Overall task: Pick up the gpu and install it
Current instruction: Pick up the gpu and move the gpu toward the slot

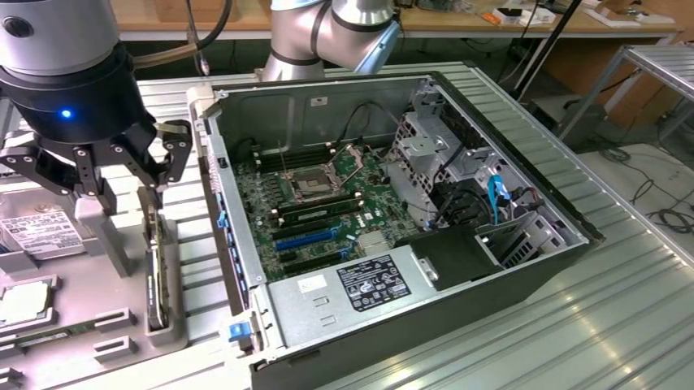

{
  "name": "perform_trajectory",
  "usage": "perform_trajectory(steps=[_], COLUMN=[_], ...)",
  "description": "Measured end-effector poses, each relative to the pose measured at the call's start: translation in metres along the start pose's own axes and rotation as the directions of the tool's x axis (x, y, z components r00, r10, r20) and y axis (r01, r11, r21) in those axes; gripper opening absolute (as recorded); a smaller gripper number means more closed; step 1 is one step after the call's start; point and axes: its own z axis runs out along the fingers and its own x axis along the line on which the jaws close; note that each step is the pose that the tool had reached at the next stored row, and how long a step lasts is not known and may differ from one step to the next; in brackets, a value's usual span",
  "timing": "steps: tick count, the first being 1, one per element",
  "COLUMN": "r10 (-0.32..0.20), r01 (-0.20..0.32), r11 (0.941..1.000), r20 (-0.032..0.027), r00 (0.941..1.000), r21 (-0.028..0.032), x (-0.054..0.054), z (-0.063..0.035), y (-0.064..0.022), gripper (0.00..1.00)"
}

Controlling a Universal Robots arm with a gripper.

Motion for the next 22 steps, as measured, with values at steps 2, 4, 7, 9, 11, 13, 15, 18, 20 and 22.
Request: perform_trajectory(steps=[2,4,7,9,11,13,15,18,20,22], r10=[0.0,0.0,0.0,0.0,0.0,0.0,0.0,0.0,0.0,0.0], r01=[0.0,0.0,0.0,0.0,0.0,0.0,0.0,0.0,0.0,0.0], r11=[1.0,1.0,1.0,1.0,1.0,1.0,1.0,1.0,1.0,1.0], r20=[-0.0001,0.0001,0.0001,0.0002,0.0004,0.0004,0.0004,0.0004,0.0005,0.0004], r00=[1.0,1.0,1.0,1.0,1.0,1.0,1.0,1.0,1.0,1.0], r21=[0.0001,0.0001,0.0001,0.0,0.0001,0.0001,0.0001,0.0002,0.0,0.0001], x=[0.0,0.0001,0.0001,0.0001,0.0002,0.0002,0.0002,0.0002,0.0002,0.0003], z=[0.001,0.0021,0.0036,0.0044,0.0057,0.0066,0.0074,0.0084,0.0091,0.0095], y=[-0.0001,-0.0001,-0.0002,-0.0003,-0.0004,-0.0004,-0.0004,-0.0005,-0.0005,-0.0005], gripper=[0.48,0.48,0.48,0.48,0.48,0.48,0.48,0.48,0.48,0.48])
